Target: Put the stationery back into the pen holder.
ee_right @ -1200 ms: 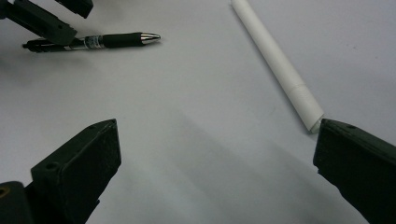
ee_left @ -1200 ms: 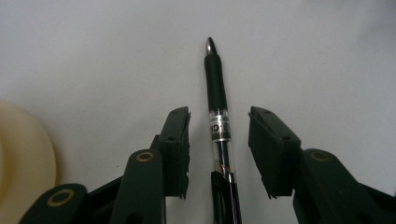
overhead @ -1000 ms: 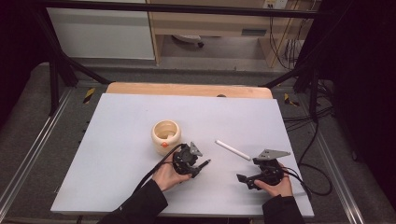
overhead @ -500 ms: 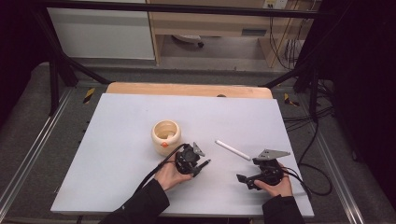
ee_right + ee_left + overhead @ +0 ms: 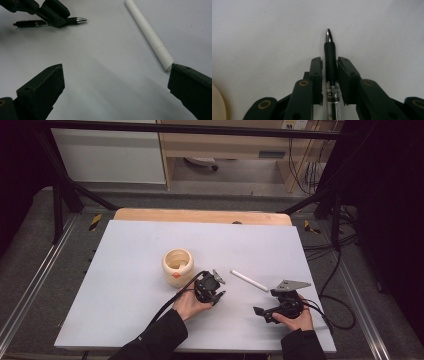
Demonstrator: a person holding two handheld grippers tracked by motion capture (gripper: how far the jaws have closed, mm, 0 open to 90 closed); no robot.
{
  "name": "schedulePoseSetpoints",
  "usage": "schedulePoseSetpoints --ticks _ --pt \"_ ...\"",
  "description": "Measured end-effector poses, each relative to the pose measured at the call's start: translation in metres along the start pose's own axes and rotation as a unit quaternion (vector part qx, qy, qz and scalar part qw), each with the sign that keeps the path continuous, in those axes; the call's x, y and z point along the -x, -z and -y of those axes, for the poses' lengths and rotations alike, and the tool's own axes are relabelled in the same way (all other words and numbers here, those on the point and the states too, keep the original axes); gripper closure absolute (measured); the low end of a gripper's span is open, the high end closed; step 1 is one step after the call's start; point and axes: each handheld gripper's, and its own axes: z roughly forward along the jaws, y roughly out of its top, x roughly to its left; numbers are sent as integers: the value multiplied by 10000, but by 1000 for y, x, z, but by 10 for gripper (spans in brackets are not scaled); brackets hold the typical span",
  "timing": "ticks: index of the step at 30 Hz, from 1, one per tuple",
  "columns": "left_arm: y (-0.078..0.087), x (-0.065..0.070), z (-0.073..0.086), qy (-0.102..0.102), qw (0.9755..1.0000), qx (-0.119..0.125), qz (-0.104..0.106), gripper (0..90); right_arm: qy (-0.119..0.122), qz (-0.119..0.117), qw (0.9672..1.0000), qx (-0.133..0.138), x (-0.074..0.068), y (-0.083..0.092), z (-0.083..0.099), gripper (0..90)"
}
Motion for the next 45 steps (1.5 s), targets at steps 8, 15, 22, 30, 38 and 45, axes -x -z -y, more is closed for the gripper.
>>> schedulePoseSetpoints --ticks 8,15,22,30,38,45 --pt "0 2 -1 -24 10000 -4 -12 792 16 -2 10000 7 0 0 0 15" --pt "1 3 0 -127 9999 45 27 795 -17 -3 10000 2 0 0 0 15" --pt "8 3 1 -252 9994 230 83 799 -24 -2 10000 14 0 0 0 15" --pt "20 2 5 -267 9989 356 125 799 -16 4 10000 18 0 0 0 15" --pt "37 -5 12 -144 9977 645 157 799 -12 13 10000 2 0 0 0 15" --pt "55 -10 18 -20 9949 992 187 799 -7 17 10000 -7 0 0 0 14"
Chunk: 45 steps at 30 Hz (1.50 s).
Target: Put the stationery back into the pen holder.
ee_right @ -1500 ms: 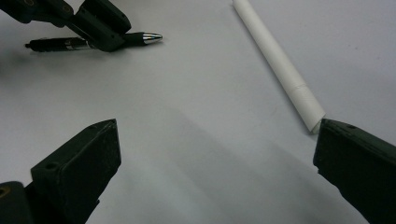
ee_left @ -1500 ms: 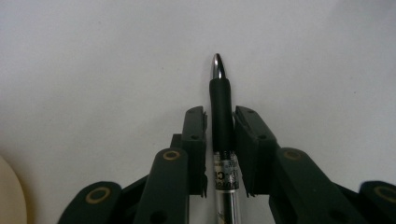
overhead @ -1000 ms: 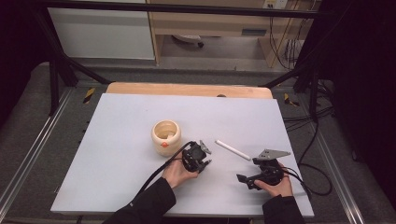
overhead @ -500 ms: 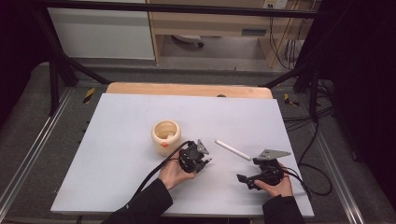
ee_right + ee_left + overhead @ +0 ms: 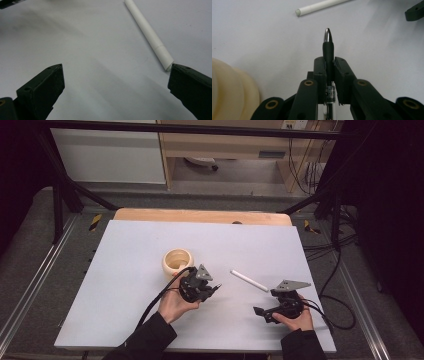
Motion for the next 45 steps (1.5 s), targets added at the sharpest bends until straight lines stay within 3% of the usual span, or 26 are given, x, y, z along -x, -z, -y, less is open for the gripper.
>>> schedulePoseSetpoints --ticks 9,19,32,37,45 --pt "26 -11 3 177 9988 446 -31 798 3 12 10000 0 0 0 0 13" --pt "52 -22 1 342 9950 930 -150 799 -5 15 10000 2 0 0 0 12" --pt "83 -42 -7 555 9842 1643 -359 798 -3 18 10000 -1 0 0 0 12" --pt "90 -51 -9 667 9779 1926 -464 798 18 19 10000 10 1 0 0 12" --pt "94 -65 -11 822 9700 2202 -620 798 28 22 10000 -5 1 0 0 12"
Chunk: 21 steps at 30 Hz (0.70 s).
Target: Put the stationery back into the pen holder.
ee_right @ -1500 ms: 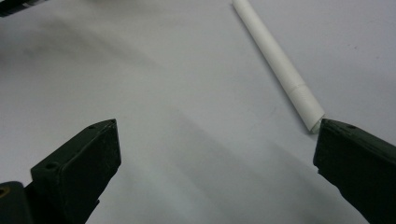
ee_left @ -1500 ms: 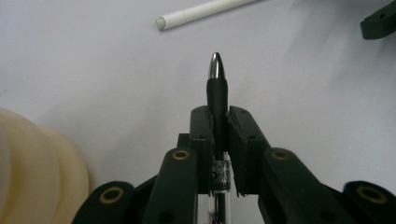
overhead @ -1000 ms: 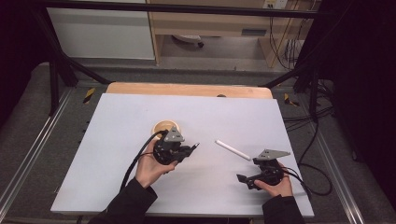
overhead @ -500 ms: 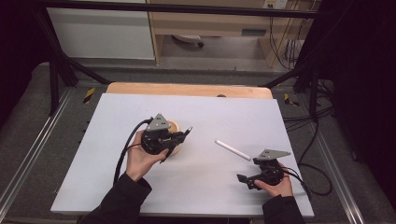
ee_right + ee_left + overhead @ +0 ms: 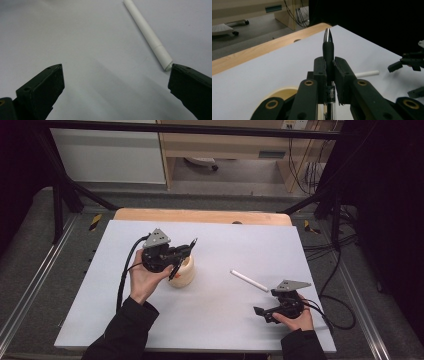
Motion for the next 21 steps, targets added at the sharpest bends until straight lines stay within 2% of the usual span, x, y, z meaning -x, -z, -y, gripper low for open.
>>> schedulePoseSetpoints --ticks 8,18,21 --pt "-5 -13 -5 60 9995 302 -107 798 -22 0 10000 -4 0 0 0 12" --pt "-22 -30 -2 95 9986 435 -277 798 6 -1 10000 17 0 0 0 12" --pt "-27 -34 0 160 9985 449 -281 798 -19 -8 10000 -7 0 0 0 12"
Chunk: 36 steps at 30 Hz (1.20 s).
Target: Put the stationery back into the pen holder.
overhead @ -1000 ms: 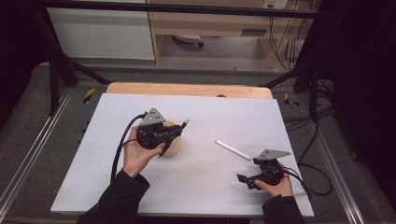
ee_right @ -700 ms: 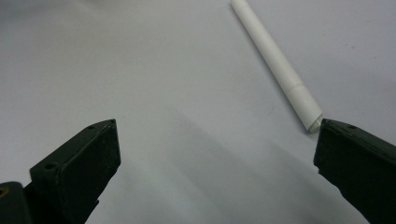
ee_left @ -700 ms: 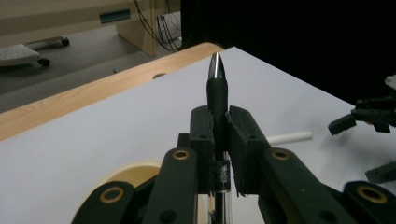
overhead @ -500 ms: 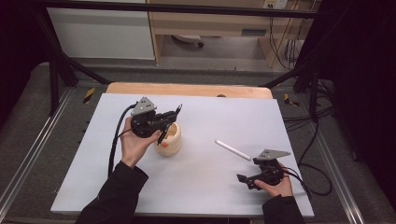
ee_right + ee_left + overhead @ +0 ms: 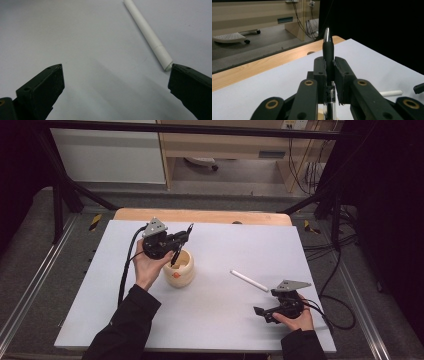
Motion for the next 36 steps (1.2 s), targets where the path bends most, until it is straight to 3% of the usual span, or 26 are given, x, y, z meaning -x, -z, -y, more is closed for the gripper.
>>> schedulePoseSetpoints --ticks 8,14,25,36 --pt "-9 -12 11 80 9999 17 -105 798 0 -5 10000 10 0 0 0 12" --pt "-17 -20 23 225 9997 6 -64 798 -14 -7 10000 -2 0 0 0 12" --pt "-24 -20 47 96 9996 -254 -47 798 3 -6 10000 -26 0 -2 0 12" --pt "-21 -20 59 112 9996 -255 27 798 9 -6 10000 -30 0 -2 0 12"
